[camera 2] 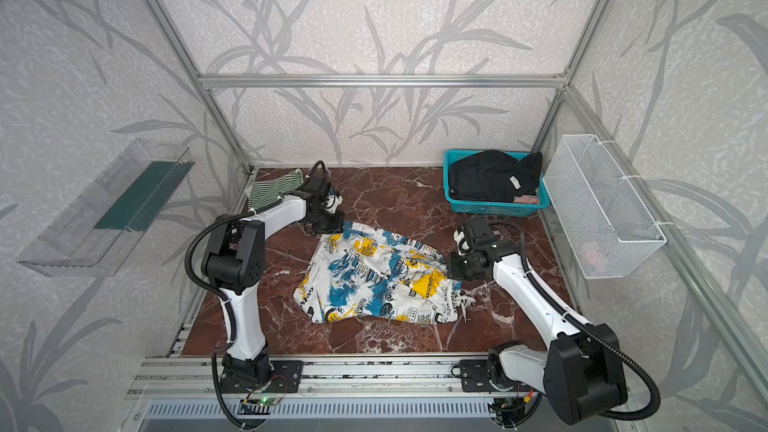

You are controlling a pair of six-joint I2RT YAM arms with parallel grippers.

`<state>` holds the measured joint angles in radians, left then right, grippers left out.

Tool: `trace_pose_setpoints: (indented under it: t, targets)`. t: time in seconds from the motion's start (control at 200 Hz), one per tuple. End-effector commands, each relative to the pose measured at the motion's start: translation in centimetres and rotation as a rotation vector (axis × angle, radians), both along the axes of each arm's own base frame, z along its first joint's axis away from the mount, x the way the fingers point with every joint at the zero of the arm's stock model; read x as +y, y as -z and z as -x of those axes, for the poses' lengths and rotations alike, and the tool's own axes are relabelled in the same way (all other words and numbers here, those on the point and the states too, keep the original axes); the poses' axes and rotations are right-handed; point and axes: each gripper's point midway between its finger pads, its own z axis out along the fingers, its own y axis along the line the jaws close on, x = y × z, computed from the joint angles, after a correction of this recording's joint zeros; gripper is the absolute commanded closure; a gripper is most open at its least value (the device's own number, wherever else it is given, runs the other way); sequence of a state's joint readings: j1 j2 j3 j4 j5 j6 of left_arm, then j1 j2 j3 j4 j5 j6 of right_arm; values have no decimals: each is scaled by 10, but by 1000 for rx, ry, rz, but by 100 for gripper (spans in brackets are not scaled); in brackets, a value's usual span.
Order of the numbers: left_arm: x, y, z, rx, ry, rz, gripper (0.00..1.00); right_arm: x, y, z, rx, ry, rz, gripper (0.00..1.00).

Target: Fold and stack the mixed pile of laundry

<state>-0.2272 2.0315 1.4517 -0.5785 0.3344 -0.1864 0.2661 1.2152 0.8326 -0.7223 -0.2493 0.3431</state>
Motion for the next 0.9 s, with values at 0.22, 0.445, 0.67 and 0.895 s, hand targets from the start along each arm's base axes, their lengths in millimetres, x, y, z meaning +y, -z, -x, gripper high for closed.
trace_pose_setpoints:
  t: [0.22, 0.445, 0.67, 0.895]
  targets:
    - [23, -75, -8, -155, -65, -70, 100, 6, -16, 5, -16, -48, -37, 100]
    - [24, -121, -25, -264, -66, -63, 100, 8, -26, -3, -50, -44, -50, 100]
    - [17, -115, -54, -288, -34, -65, 100, 6, -18, -23, -61, 14, -41, 100]
    - [-2, -107, -73, -267, -4, 7, 100, 9, -6, -34, -18, 19, -84, 100]
